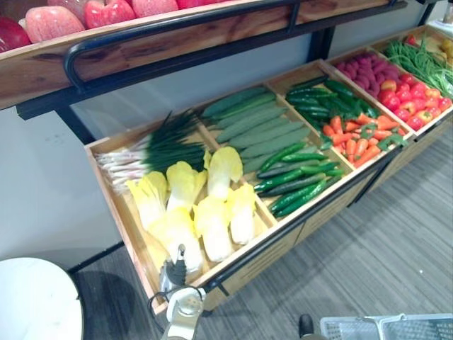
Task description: Pick vegetable in the basket
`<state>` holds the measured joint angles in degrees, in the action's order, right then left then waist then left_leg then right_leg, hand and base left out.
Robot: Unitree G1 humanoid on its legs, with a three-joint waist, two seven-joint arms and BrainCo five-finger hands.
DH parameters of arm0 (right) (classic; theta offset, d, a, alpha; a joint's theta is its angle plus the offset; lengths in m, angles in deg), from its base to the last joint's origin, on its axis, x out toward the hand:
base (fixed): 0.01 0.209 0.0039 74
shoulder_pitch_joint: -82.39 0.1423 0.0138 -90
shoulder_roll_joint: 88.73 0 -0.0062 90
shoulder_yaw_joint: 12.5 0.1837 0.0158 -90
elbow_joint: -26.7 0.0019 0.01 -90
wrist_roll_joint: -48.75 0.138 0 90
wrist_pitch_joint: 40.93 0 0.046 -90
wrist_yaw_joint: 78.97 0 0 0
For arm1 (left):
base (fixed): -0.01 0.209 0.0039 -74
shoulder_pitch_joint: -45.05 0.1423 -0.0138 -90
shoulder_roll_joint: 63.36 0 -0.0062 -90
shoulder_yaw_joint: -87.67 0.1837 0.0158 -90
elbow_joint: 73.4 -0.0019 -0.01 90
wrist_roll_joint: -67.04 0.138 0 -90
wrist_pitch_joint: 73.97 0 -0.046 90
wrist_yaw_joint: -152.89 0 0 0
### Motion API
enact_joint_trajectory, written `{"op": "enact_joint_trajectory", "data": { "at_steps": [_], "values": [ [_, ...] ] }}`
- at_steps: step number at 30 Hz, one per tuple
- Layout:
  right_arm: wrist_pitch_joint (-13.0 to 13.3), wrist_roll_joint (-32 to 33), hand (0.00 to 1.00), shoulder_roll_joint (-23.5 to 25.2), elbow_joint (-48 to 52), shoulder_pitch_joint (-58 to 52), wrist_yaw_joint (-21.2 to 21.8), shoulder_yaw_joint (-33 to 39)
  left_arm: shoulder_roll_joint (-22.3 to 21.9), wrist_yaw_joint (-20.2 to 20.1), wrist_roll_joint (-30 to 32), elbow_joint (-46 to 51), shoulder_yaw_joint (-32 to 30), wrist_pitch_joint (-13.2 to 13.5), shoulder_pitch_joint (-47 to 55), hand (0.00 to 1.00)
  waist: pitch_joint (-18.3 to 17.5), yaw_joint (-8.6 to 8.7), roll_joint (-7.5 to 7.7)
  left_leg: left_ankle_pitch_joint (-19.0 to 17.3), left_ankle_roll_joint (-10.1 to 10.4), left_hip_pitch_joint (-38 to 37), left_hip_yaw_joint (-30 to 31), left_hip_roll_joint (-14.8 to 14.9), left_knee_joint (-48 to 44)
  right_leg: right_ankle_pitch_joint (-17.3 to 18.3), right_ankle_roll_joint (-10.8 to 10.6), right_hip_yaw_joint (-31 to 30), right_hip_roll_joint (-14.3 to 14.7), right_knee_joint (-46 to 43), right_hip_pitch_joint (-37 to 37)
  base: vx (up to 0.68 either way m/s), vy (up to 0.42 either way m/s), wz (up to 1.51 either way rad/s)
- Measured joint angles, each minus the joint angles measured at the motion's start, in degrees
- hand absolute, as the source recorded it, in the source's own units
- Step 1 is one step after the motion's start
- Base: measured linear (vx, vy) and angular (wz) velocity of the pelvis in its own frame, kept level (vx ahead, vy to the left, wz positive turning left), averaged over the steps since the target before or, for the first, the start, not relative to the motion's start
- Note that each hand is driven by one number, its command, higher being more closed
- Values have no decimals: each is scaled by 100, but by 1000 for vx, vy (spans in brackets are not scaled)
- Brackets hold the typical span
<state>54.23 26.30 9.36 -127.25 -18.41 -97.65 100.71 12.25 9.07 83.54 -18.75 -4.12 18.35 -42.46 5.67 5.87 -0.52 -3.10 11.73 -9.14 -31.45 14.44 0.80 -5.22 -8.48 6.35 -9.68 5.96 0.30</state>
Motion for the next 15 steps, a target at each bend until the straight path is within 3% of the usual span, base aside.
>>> {"op": "enact_joint_trajectory", "data": {
  "at_steps": [3, 15],
  "values": [
    [-68, 1, 100, 20, -13, 3, 48, 121, -134, -265, 9, 349, 116, -9, 166, 100, -16, -6, 1, 9, -13, 5, 77, 0, 0, 1, 0, 89, -14, 0, -64, -18, -19, 12],
    [-99, 0, 100, 72, -42, -23, 104, 352, -146, -493, 299, 1785, 263, 9, 445, 100, -112, -45, 64, 52, -57, 76, 196, 0, -2, 41, -15, 169, -38, -127, -49, -23, -18, 4]
  ]
}}
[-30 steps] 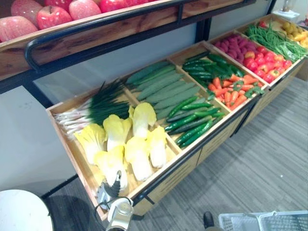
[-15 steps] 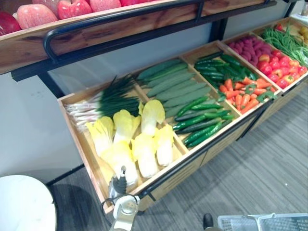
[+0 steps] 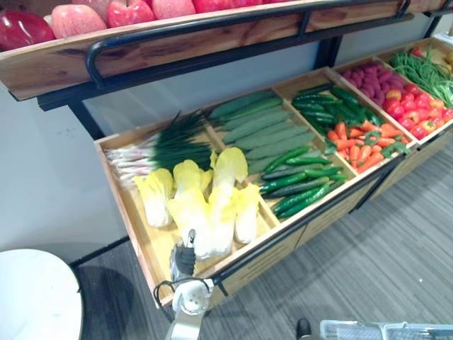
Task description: Pick vegetable in the basket
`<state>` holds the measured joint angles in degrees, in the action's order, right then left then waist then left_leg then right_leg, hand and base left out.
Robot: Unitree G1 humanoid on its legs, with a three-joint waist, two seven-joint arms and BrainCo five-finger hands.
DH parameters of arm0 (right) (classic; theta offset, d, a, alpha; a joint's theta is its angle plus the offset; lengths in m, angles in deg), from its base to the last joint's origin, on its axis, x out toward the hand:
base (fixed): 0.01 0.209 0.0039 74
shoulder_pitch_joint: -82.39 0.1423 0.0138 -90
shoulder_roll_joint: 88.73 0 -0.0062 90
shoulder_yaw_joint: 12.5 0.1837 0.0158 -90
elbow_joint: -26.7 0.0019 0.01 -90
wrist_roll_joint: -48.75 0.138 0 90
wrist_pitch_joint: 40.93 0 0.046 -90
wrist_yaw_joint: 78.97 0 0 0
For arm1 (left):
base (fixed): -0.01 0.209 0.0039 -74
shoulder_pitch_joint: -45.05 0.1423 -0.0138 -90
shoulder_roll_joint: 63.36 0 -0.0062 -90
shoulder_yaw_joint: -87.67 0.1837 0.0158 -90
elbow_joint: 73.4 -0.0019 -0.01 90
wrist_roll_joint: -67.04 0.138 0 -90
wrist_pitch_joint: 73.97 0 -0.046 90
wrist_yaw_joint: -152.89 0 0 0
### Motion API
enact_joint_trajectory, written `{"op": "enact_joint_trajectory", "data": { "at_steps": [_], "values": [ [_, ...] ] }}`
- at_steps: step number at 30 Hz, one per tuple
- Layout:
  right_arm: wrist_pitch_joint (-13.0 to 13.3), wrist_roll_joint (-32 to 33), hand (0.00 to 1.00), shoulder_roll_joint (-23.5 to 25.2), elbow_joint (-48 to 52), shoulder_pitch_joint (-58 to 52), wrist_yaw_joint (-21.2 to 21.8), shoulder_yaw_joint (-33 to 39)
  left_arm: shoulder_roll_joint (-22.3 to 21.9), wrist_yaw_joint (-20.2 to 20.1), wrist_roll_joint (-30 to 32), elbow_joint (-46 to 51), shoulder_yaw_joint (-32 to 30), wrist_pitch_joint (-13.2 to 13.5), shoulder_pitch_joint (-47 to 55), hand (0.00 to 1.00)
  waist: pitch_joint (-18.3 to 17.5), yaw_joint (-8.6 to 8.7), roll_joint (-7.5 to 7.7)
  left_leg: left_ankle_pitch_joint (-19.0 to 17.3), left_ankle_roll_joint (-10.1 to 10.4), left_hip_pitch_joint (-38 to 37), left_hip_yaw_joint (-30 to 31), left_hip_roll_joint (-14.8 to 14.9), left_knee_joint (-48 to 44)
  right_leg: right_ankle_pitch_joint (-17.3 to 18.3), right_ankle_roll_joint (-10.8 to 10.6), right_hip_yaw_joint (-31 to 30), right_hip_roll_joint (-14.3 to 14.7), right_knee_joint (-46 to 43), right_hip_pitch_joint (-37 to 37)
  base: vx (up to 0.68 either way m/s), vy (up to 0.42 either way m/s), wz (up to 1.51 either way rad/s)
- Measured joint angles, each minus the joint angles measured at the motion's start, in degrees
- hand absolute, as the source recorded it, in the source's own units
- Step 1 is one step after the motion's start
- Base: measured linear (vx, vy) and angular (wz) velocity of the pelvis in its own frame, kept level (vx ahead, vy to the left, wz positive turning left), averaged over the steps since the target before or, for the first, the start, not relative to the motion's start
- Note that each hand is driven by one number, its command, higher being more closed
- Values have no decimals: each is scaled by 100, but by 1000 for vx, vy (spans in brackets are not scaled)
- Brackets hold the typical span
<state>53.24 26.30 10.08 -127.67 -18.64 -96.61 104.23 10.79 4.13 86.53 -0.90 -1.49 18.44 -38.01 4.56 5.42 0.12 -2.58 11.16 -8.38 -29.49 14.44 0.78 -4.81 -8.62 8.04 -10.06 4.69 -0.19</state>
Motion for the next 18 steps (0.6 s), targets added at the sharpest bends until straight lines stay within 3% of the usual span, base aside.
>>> {"op": "enact_joint_trajectory", "data": {
  "at_steps": [9, 18],
  "values": [
    [1, -7, 100, -8, -166, -31, 69, 158, -8, 22, 167, 745, -163, 18, 24, 100, -185, -86, 36, 28, -5, 18, 49, 0, 15, 11, 17, 68, -8, -25, 1, -4, -5, 1],
    [3, -9, 100, -34, -182, -40, 80, 204, -25, 484, 171, 1518, -532, 17, 13, 100, -251, -78, 95, 99, -15, 19, 92, -19, 109, 17, 26, 114, -11, -34, 11, -1, -4, 1]
  ]
}}
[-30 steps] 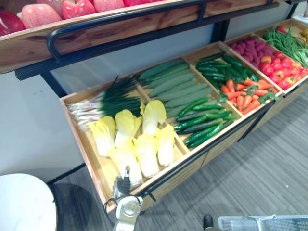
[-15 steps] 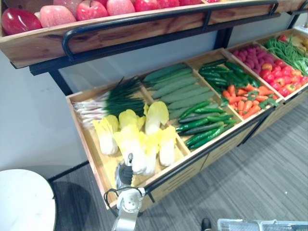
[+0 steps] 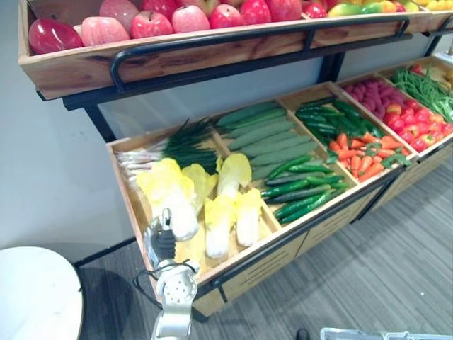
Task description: Pick vegetable in the basket
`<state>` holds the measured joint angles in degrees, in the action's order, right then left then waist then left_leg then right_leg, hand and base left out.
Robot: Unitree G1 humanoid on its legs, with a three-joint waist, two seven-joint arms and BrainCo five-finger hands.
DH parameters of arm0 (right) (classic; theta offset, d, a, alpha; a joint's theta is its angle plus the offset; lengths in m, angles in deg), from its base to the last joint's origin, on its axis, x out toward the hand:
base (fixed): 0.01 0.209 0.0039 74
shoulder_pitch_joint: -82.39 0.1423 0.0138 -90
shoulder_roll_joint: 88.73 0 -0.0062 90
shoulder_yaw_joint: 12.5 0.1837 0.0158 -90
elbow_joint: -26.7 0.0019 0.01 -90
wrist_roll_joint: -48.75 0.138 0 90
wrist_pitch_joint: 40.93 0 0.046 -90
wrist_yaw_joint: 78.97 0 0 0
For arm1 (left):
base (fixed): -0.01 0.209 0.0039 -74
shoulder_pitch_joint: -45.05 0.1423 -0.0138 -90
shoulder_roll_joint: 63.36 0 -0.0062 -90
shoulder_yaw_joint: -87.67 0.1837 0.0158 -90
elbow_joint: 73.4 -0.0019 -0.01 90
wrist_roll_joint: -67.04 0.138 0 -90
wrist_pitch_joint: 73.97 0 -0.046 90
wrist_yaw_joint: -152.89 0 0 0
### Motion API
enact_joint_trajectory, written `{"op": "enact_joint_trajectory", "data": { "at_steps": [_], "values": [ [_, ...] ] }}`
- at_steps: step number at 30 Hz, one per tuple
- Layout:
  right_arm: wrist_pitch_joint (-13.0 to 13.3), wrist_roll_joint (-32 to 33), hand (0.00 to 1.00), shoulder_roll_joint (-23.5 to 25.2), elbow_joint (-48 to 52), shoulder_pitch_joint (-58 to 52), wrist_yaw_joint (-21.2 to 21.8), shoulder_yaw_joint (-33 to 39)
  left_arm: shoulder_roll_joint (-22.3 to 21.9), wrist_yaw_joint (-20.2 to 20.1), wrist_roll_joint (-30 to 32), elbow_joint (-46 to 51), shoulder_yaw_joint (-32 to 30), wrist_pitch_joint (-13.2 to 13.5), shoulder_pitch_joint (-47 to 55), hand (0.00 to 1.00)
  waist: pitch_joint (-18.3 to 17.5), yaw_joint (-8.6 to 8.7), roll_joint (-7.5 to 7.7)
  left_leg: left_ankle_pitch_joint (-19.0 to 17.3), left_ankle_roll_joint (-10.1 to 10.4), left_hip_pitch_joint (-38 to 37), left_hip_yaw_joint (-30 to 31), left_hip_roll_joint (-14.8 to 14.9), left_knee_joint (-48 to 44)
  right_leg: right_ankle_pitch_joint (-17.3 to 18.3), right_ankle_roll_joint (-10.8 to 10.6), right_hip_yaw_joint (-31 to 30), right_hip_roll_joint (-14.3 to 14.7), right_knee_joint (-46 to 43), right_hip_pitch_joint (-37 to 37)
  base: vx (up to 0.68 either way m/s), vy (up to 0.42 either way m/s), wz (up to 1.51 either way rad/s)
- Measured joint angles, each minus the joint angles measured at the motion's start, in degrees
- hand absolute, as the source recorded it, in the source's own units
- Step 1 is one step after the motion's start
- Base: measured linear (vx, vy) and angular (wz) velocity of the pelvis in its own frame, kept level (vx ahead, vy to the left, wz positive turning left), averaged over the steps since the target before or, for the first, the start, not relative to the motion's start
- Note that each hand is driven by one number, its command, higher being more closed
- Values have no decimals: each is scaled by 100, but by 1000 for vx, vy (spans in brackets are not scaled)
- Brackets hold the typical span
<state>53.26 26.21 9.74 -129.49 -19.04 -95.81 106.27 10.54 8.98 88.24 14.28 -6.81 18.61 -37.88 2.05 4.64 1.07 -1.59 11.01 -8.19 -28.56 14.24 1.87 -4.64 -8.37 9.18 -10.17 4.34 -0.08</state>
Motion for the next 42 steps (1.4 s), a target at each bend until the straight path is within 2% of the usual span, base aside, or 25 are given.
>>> {"op": "enact_joint_trajectory", "data": {
  "at_steps": [6, 8, 10, 12, 14, 16, 18, 21, 25, 31, 36, 42],
  "values": [
    [22, 1, 100, -206, 14, 18, -1, 14, 31, -64, 6, 277, 439, 19, -62, 100, -95, 13, 0, -1, 0, -24, -56, -16, 0, 0, 2, -66, -5, -24, 36, -1, -4, -4],
    [39, 1, 100, -313, 41, 30, 2, 48, 33, -201, -1, 304, 730, 113, -108, 100, -106, 21, -18, -2, -1, -41, -125, -35, 0, 5, 11, -175, -7, -63, 102, -3, -3, -17],
    [36, 0, 100, -450, 167, 65, 64, 76, -1, -381, -18, 375, 1092, 177, -133, 100, -108, 124, -41, -12, 3, -123, -257, -50, 7, 6, 10, -319, 0, -100, 126, -25, -2, -32],
    [27, 2, 100, -576, 397, 34, 111, 75, 19, -558, -29, 376, 1421, 234, -253, 100, -104, 155, -56, -45, 19, -217, -456, -81, 25, 20, -9, -522, 9, -156, 211, -35, 5, -48],
    [17, -2, 100, -705, 891, -66, 133, 4, 8, -748, -74, 376, 1791, 259, -432, 100, -107, 180, -106, -64, 21, -351, -708, -140, 95, 15, -27, -781, 20, -191, 310, -29, 9, -54],
    [14, -60, 100, -838, 1564, -277, 258, -158, -53, -893, -92, 375, 2102, 339, -581, 100, -95, 300, -168, -69, 21, -526, -908, -206, 184, 22, -77, -988, 35, -239, 338, -22, 12, -57],
    [19, -233, 100, -928, 2259, -499, 397, -356, -135, -1021, -107, 368, 2392, 376, -709, 100, -93, 333, -162, -87, 35, -651, -1145, -251, 227, 20, -90, -1212, 72, -282, 415, -15, 8, -56],
    [136, -260, 100, -1206, 3230, -849, 659, -721, -184, -1215, -297, 361, 3006, 427, -846, 100, -92, 412, -119, -122, 59, -863, -1465, -324, 318, 16, -125, -1506, 125, -354, 486, -13, 9, -48],
    [254, -212, 100, -1288, 4323, -1191, 998, -939, -139, -1496, -316, 22, 3672, 449, -1037, 100, -77, 483, -47, -188, 110, -1117, -1885, -367, 363, -1, -150, -1868, 226, -431, 551, 1, -8, -48],
    [296, 44, 100, -1297, 5523, -1672, 1436, -1182, -101, -1910, -480, -681, 4478, 451, -1370, 100, -7, 558, 105, -327, 145, -1094, -2104, -321, 99, -17, -183, -2063, 279, -541, 686, 8, -17, -20],
    [389, 641, 100, -1541, 6030, -1941, 1722, -1348, -89, -2196, -468, -1197, 5065, 497, -1630, 100, 25, 622, 158, -402, 131, -1075, -2080, -305, 0, 0, -206, -2047, 242, -546, 679, -1, -3, -1],
    [389, 1273, 100, -1664, 6064, -2162, 2078, -1388, -88, -2449, -465, -1626, 5333, 614, -1721, 100, 59, 660, 278, -425, 59, -894, -1782, -413, 4, 29, -249, -1848, 28, -533, 673, -16, 4, 21]
  ]
}}
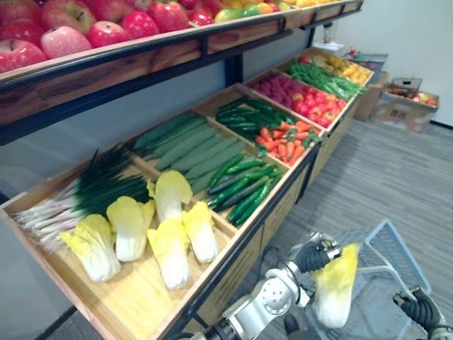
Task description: Pick vegetable in the basket
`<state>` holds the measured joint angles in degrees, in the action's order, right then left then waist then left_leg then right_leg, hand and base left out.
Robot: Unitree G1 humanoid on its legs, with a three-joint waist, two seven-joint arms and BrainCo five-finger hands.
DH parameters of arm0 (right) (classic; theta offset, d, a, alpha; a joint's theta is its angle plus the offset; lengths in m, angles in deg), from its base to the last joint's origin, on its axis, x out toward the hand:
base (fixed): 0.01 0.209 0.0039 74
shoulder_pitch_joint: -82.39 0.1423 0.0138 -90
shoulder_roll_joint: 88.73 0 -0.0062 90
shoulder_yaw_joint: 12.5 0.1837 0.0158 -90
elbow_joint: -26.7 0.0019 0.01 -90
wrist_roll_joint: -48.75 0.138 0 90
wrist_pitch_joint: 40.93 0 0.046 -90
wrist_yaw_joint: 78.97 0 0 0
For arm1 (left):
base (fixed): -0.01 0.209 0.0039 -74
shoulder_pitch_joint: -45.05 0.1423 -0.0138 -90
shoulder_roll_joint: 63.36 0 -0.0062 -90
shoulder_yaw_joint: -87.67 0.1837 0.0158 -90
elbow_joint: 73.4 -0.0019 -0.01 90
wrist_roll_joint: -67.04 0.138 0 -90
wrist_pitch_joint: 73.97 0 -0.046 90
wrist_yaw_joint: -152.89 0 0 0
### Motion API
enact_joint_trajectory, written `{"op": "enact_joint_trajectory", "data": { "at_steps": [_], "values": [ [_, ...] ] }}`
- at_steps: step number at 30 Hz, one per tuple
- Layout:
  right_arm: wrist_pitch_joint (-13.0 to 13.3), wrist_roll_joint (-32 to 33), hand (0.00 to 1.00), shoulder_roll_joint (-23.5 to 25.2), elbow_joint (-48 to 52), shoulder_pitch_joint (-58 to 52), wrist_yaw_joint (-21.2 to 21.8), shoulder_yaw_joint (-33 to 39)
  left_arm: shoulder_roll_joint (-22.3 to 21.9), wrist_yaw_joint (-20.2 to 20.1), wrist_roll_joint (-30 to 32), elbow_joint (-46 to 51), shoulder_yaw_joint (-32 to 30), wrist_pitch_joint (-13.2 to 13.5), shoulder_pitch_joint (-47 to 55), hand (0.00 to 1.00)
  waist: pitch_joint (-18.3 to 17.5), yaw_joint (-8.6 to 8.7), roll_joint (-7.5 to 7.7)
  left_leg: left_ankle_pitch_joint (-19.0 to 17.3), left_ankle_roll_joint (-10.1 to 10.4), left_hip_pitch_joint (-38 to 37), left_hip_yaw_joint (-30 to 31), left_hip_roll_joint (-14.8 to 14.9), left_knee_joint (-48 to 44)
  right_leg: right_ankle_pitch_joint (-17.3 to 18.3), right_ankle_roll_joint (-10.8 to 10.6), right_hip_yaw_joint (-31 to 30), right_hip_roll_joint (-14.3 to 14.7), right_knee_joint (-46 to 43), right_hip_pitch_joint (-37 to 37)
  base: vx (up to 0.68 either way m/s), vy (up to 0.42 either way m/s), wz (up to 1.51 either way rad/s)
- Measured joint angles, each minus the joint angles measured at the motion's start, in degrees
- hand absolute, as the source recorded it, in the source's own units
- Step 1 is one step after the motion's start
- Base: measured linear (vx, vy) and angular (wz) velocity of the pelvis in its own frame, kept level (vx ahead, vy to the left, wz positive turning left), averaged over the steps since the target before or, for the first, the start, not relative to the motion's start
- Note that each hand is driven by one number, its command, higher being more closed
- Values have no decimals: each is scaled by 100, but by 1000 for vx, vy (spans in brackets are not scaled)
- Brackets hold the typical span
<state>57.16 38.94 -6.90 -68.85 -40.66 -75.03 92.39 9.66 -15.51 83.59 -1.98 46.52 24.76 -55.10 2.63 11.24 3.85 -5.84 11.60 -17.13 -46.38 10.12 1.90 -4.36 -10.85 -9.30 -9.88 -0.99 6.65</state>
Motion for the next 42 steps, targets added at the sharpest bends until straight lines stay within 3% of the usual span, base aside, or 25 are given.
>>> {"op": "enact_joint_trajectory", "data": {
  "at_steps": [6, 18, 19, 21, 22, 25, 27, 29, 33, 35, 37, 42],
  "values": [
    [-5, 359, 100, -12, -459, 80, 82, 16, 1, -313, -1, -291, 66, 1, 12, 100, 37, 95, 64, -16, -82, 108, 297, -153, 19, 32, -86, 162, -216, 23, -43, 8, 1, 20],
    [-28, 361, 100, 362, -710, 197, 24, 51, 0, -346, 418, -925, 152, 7, 88, 100, 97, 124, 157, -48, -126, 212, 640, -182, 27, 48, -109, 255, -233, 28, -10, 15, -47, 5],
    [-23, 361, 100, 428, -805, 241, 2, 56, 0, -347, 439, -923, 152, 8, 86, 0, 109, 122, 182, -55, -130, 214, 647, -184, 26, 49, -110, 256, -238, 28, -12, -2, -51, 2],
    [-18, 362, 100, 545, -1059, 348, -37, 141, 1, -408, 233, -865, 151, 3, 79, 0, 121, 125, 207, -64, -137, 234, 693, -185, 26, 55, -118, 280, -254, 28, -16, 21, -89, 34],
    [-21, 426, 100, 841, -2316, 622, -271, 527, 7, -470, -860, 787, -200, 6, -116, 0, 111, 89, 186, -60, -162, 398, 1063, -178, -4, 96, -174, 591, -364, 26, -116, 63, -130, 73],
    [-116, 418, 100, 988, -2770, 639, -470, 616, 8, -201, -1156, 1327, -379, 237, -383, 0, 85, -48, 141, -60, -161, 368, 1124, -117, -10, 97, -176, 624, -329, 0, -193, 41, -85, 31],
    [-31, 417, 100, 1017, -3314, 839, -473, 711, 10, -251, -1171, 1545, -844, 165, -405, 0, 55, -109, 98, -62, -159, 419, 1226, -103, -11, 98, -177, 736, -340, -4, -203, 13, -67, 17],
    [16, 420, 100, 1138, -4344, 1234, -612, 1099, 139, 194, -837, 2421, -2206, 136, -260, 0, 61, -128, 98, -49, -173, 516, 1445, -42, -66, 101, -181, 923, -347, -1, -279, 2, -95, 38],
    [-51, 587, 100, 1285, -5390, 1359, -745, 1487, 388, 838, -408, 3045, -3793, 150, 109, 0, -4, -508, -31, -24, -168, 631, 1810, 63, -126, 103, -177, 1276, -342, 2, -462, 2, -77, 46],
    [-64, 587, 100, 1312, -5707, 1430, -830, 1684, 404, 1018, -156, 3174, -4386, 156, 508, 0, -8, -582, -34, -17, -178, 733, 1996, 88, -175, 109, -168, 1445, -363, 10, -528, -2, -49, 46],
    [-65, 598, 100, 1361, -5935, 1508, -888, 1973, 408, 1265, 55, 3119, -5205, 78, 810, 0, -6, -696, -14, 16, -190, 847, 2143, 102, -207, 116, -157, 1590, -378, 31, -556, -26, -50, 38],
    [-54, 583, 100, 1408, -6251, 1657, -1005, 2516, 407, 2109, 458, 2222, -7301, -264, 1011, 0, -57, -750, 92, 126, -182, 990, 2462, 145, -198, 215, -105, 1909, -374, 97, -709, -29, -56, 35]
  ]
}}
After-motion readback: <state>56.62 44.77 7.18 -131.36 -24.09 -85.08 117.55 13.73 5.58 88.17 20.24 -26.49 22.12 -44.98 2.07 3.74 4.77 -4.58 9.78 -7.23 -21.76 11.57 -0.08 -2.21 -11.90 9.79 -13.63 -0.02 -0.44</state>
